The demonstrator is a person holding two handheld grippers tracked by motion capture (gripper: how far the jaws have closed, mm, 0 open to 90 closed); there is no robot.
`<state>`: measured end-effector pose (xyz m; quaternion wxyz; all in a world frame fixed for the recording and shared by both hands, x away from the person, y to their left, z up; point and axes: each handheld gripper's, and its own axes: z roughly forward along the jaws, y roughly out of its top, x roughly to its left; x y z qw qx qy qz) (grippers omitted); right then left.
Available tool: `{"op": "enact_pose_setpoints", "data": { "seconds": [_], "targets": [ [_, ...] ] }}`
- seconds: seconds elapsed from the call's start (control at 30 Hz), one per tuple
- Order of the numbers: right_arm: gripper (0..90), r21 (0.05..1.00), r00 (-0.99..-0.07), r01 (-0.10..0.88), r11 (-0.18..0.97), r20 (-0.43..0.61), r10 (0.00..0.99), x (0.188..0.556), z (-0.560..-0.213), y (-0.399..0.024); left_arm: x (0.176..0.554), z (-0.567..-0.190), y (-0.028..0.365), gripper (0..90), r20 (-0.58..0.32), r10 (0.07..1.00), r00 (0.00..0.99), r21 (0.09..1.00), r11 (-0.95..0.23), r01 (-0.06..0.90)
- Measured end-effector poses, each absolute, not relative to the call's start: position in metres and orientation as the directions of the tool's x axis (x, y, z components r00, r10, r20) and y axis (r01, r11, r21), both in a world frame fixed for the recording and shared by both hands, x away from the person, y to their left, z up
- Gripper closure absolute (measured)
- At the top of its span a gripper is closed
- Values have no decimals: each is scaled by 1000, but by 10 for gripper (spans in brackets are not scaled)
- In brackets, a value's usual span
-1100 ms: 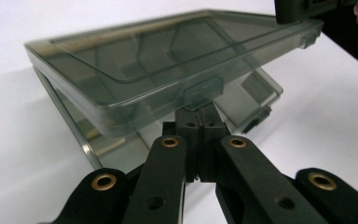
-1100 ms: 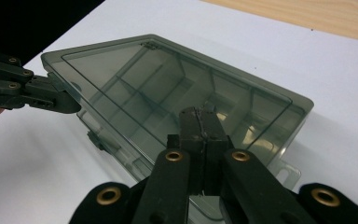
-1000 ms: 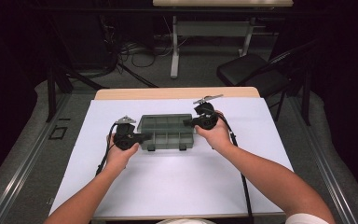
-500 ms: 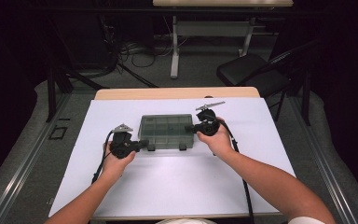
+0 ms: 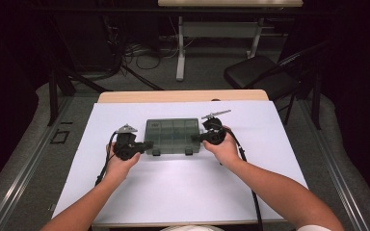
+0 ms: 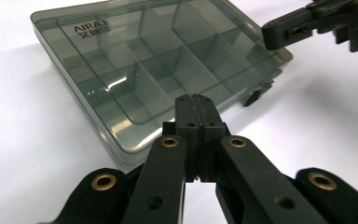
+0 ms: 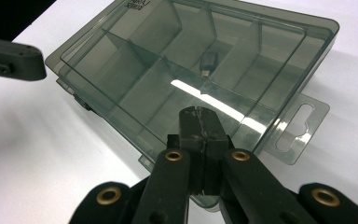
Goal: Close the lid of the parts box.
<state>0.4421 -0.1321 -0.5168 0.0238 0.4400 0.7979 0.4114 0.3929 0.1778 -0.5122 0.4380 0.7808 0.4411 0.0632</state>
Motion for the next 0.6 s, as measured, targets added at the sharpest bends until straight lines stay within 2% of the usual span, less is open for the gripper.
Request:
{"op": "enact_pose_setpoints", "data": {
  "seconds": [0.6],
  "targets": [
    [900,691,-609,672,268,309,730,440,-522,-131,409,-523,171,900,-260,783,566,713,-240,659]
  ]
}}
